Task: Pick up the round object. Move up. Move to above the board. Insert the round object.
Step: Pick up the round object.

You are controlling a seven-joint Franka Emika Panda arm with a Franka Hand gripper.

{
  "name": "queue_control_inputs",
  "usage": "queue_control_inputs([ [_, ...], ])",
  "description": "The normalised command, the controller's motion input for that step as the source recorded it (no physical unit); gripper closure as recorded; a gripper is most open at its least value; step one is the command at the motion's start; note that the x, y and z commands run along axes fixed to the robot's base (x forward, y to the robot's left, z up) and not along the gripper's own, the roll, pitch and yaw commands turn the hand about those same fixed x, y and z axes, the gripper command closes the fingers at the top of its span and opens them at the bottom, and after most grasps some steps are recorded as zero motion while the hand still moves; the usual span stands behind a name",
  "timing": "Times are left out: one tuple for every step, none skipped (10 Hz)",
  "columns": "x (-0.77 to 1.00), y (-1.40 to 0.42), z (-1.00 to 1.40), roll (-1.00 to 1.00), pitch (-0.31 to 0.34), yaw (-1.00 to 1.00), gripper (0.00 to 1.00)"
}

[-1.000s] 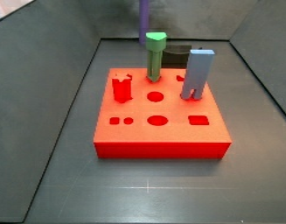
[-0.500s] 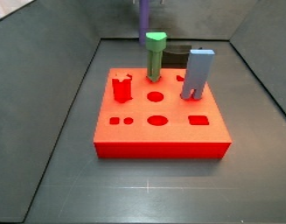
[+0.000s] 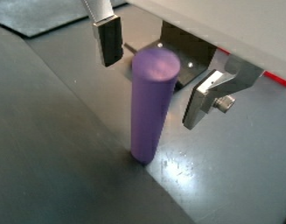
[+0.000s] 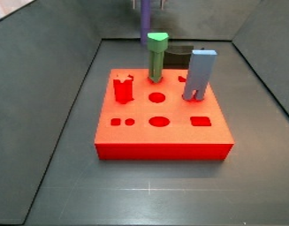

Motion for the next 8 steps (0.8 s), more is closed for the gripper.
queue_control_inputs([
  [0.00, 0.09, -0.15, 0.03, 0.000, 0.00, 0.00],
  [0.00, 0.09, -0.08, 0.06, 0.000, 0.00, 0.00],
  [0.00, 0.07, 0.00, 0.15, 0.006, 0.01, 0.00],
  [0.00, 0.00, -0.05, 0.00, 0.000, 0.00, 0.00],
  [0.00, 0.00, 0.00, -0.02, 0.000, 0.00, 0.00],
  [0.00, 0.02, 0.00, -0.03, -0.007, 0.00, 0.00],
  [0.00, 0.00, 0.00, 0.00, 0.000, 0.00, 0.00],
  [0.00, 0.00, 0.00, 0.00, 0.000, 0.00, 1.00],
])
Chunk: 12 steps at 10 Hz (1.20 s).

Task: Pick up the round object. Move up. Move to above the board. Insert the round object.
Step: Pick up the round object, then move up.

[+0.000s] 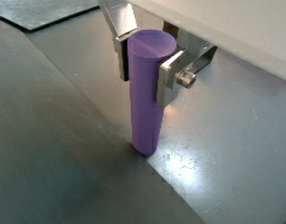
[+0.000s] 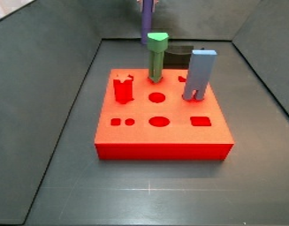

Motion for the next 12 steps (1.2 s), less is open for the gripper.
queue_control_inputs([
  [0.00, 0.00, 0.00, 0.00, 0.000, 0.00, 1.00],
  [0.00, 0.00, 0.00, 0.00, 0.000, 0.00, 1.00],
  [0.00, 0.00, 0.00, 0.00, 0.000, 0.00, 1.00],
  [0.00, 0.00, 0.00, 0.00, 0.000, 0.00, 1.00],
  [0.00, 0.00, 0.00, 0.00, 0.000, 0.00, 1.00],
  [0.00, 0.00, 0.00, 0.00, 0.000, 0.00, 1.00],
  [0.00, 0.00, 0.00, 0.00, 0.000, 0.00, 1.00],
  [0.00, 0.00, 0.00, 0.00, 0.000, 0.00, 1.00],
  [0.00, 0.00, 0.00, 0.00, 0.000, 0.00, 1.00],
  [0.00, 0.00, 0.00, 0.00, 0.000, 0.00, 1.00],
  [0.00, 0.00, 0.83, 0.00, 0.000, 0.00, 1.00],
  [-0.07, 0.00, 0.81, -0.03, 0.048, 0.00, 1.00],
])
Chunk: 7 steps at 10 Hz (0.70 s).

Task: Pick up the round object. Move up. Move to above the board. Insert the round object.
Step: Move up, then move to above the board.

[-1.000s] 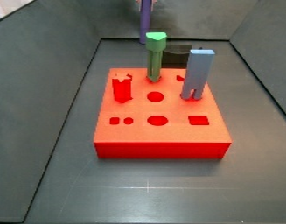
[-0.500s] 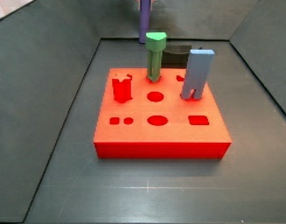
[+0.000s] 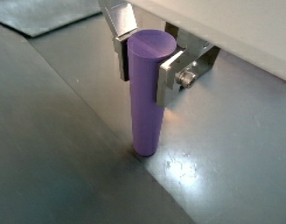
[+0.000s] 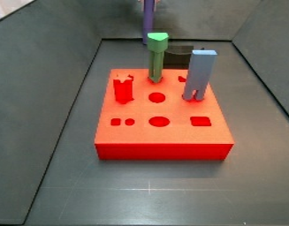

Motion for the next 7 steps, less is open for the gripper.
queue_control_inputs([
  [-0.09, 0.00, 0.74, -0.02, 0.068, 0.00, 1.00],
  [-0.06, -0.01, 0.55, 0.02, 0.079, -0.01, 1.00],
  [-0.03, -0.01, 0.34, 0.05, 0.089, -0.01, 1.00],
  [-0.02, -0.01, 0.19, 0.06, 0.098, 0.01, 1.00],
  [0.20, -0.20, 1.00, 0.40, -0.326, 0.05, 1.00],
  [0.20, -0.21, 1.00, 0.39, -0.317, 0.05, 1.00],
  [0.18, -0.20, 1.00, 0.36, -0.256, 0.05, 1.00],
])
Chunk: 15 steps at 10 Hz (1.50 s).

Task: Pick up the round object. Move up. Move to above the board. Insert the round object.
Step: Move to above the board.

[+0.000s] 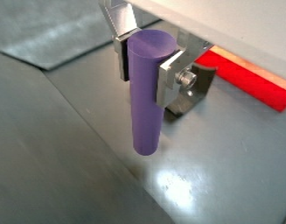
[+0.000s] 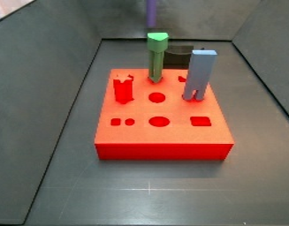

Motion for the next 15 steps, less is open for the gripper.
queue_control_inputs([
  [0.15, -0.19, 1.00, 0.26, -0.186, 0.03, 1.00],
  [0.14, -0.19, 1.00, 0.19, -0.128, 0.02, 1.00],
  [0.13, -0.18, 1.00, 0.13, -0.041, 0.02, 1.00],
  [0.13, -0.17, 1.00, 0.12, 0.000, 0.02, 1.00],
  [0.12, -0.16, 1.00, 0.10, 0.071, 0.02, 1.00],
  [0.11, -0.14, 1.00, 0.08, 0.100, 0.03, 1.00],
  [0.10, -0.11, 1.00, 0.07, 0.121, 0.03, 1.00],
  [0.09, -0.10, 0.99, 0.07, 0.121, 0.03, 1.00],
  [0.05, -0.07, 0.78, 0.08, 0.118, 0.04, 1.00],
  [0.03, -0.05, 0.63, 0.09, 0.112, 0.04, 1.00],
  [0.01, -0.03, 0.43, 0.09, 0.108, 0.05, 1.00],
  [0.01, -0.03, 0.33, 0.08, 0.103, 0.05, 1.00],
  [-0.15, -1.00, -0.04, -0.15, 0.683, -0.41, 1.00],
  [-0.15, -1.00, -0.06, -0.14, 0.674, -0.40, 1.00],
  [-0.15, -1.00, -0.05, -0.06, 0.432, -0.20, 1.00],
])
